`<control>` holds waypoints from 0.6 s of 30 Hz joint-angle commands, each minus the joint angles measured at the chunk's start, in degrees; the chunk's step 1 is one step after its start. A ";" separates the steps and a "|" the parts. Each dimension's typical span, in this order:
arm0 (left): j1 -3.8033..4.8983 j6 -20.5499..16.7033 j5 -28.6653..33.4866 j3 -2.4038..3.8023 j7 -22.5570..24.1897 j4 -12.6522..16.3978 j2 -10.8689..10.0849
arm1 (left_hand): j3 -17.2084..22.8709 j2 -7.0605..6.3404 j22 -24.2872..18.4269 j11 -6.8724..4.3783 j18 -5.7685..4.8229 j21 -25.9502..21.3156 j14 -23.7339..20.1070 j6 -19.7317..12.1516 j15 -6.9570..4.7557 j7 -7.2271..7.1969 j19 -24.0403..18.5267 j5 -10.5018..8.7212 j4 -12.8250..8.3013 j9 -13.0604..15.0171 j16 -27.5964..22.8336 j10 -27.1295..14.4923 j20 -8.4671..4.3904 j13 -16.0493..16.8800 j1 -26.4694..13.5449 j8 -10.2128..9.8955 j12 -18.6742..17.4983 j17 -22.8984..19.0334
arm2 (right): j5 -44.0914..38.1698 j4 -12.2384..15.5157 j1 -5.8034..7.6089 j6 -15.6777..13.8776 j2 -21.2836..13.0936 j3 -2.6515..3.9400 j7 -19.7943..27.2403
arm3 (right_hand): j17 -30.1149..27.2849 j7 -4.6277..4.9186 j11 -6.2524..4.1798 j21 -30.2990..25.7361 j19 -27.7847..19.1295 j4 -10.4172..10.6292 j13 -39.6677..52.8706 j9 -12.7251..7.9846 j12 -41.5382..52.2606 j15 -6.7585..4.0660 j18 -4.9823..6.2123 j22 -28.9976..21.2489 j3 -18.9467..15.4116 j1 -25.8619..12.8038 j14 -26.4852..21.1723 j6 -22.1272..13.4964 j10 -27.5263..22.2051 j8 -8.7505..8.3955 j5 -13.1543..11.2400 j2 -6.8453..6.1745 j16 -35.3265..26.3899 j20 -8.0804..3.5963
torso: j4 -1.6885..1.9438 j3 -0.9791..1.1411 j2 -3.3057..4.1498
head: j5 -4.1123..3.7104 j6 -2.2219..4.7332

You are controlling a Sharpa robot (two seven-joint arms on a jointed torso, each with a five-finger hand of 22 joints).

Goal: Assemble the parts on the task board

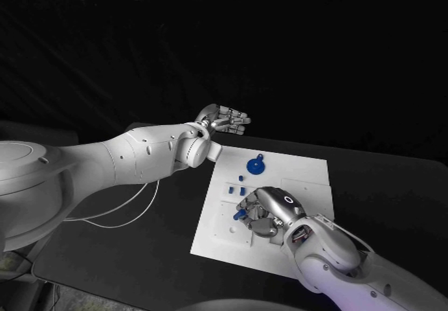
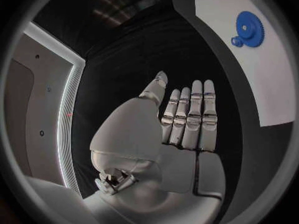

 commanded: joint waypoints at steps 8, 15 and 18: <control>-0.01 0.97 -0.21 0.03 0.12 0.08 0.45 | -0.33 0.32 -0.04 0.12 0.71 0.39 -0.41 -0.15 0.10 -0.02 -0.01 -0.14 -0.09 0.05 -0.12 -0.20 0.26 -0.05 0.18 -0.09 0.18 -0.04 | -4.88 -0.63 -0.03 -1.04 1.11 -0.94 1.83 | 0.11 -0.47 0.13 0.23 2.15 -0.37 0.05 0.28 -0.02 -0.23 0.33 0.33 0.07 0.14 0.44 0.82 0.38 0.25 0.10 0.56 -0.31 -0.32 | -0.10 0.00 0.00 | 0.74 -0.49; -0.10 1.04 -0.34 0.03 0.09 0.00 0.56 | -0.30 0.40 -0.09 0.12 0.72 0.40 -0.44 -0.17 0.11 -0.03 -0.03 -0.13 -0.13 0.05 -0.12 -0.20 0.26 -0.05 0.32 -0.09 0.19 -0.04 | -5.14 -0.85 -0.02 0.48 0.98 -1.66 1.54 | 0.19 -0.46 0.13 0.31 2.13 -0.46 0.05 0.28 -0.02 -0.22 0.30 0.52 -0.04 0.15 0.44 0.84 0.39 0.25 0.10 0.56 -0.33 -0.32 | -0.09 0.02 0.01 | 0.76 -0.69; -0.16 1.08 -0.39 0.03 0.07 -0.04 0.61 | -0.31 0.39 -0.09 0.12 0.72 0.40 -0.44 -0.17 0.11 -0.03 -0.03 -0.13 -0.13 0.05 -0.12 -0.20 0.26 -0.05 0.32 -0.09 0.19 -0.04 | -5.31 -0.86 -0.02 1.22 0.86 -1.99 1.43 | 0.23 -0.47 0.13 0.33 2.13 -0.52 0.05 0.28 -0.03 -0.23 0.30 0.60 -0.09 0.18 0.42 0.85 0.38 0.25 0.10 0.59 -0.33 -0.32 | -0.14 0.03 0.03 | 0.87 -0.82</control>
